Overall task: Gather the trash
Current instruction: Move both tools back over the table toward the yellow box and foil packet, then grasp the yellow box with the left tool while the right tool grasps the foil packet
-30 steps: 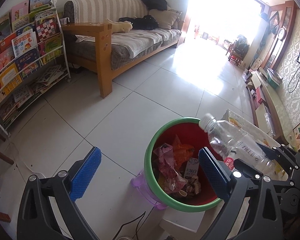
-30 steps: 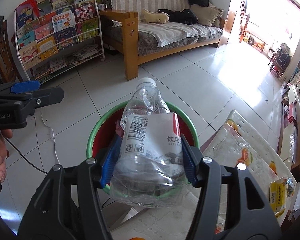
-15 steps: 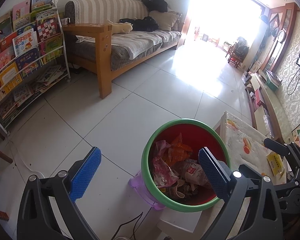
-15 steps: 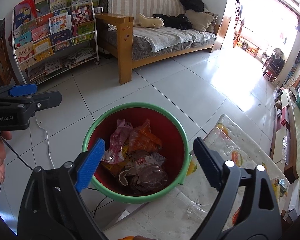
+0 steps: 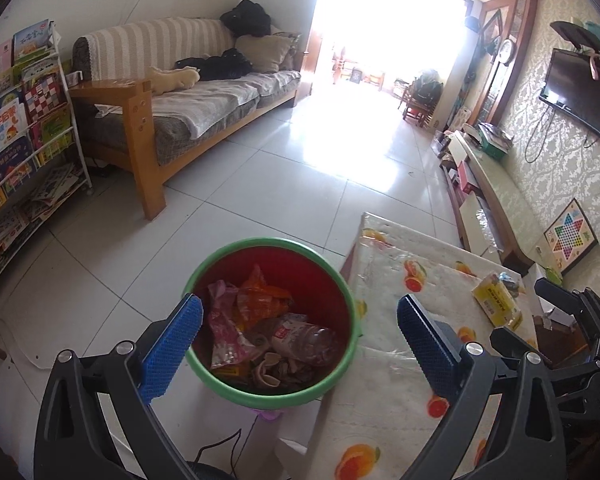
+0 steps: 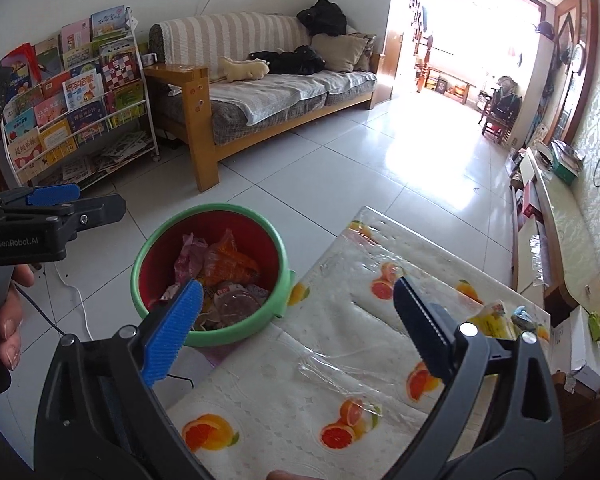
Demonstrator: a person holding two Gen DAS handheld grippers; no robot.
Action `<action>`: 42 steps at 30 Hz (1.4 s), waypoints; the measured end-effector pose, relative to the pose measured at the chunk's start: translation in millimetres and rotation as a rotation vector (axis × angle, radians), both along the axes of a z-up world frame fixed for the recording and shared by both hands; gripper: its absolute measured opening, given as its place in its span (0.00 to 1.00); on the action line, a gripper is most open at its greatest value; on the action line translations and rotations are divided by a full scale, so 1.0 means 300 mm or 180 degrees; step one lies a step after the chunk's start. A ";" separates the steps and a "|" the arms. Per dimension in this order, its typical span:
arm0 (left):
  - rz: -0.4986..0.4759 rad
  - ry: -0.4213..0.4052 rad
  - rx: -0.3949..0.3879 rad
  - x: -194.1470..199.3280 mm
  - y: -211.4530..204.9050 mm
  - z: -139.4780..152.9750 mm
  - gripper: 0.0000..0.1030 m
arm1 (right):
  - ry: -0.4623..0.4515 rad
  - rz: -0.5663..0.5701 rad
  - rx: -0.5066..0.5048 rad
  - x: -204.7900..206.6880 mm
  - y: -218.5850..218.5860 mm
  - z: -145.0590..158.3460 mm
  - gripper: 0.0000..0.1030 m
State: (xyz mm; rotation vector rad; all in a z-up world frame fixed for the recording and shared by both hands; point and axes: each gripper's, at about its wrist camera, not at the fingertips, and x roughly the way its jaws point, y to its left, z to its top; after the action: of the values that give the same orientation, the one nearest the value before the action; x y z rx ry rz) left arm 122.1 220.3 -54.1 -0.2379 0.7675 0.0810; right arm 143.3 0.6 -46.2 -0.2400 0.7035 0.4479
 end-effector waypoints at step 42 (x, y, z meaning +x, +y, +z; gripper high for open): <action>-0.0317 0.1476 -0.0854 0.810 -1.296 -0.625 0.92 | 0.0405 -0.0901 -0.0234 0.515 -1.192 -0.393 0.94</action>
State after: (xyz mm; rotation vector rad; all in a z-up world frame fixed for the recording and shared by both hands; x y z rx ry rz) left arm 365.3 -168.5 -241.4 -0.4437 1.2527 -0.0652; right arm 297.9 -357.0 -164.1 -0.1784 0.8654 0.1681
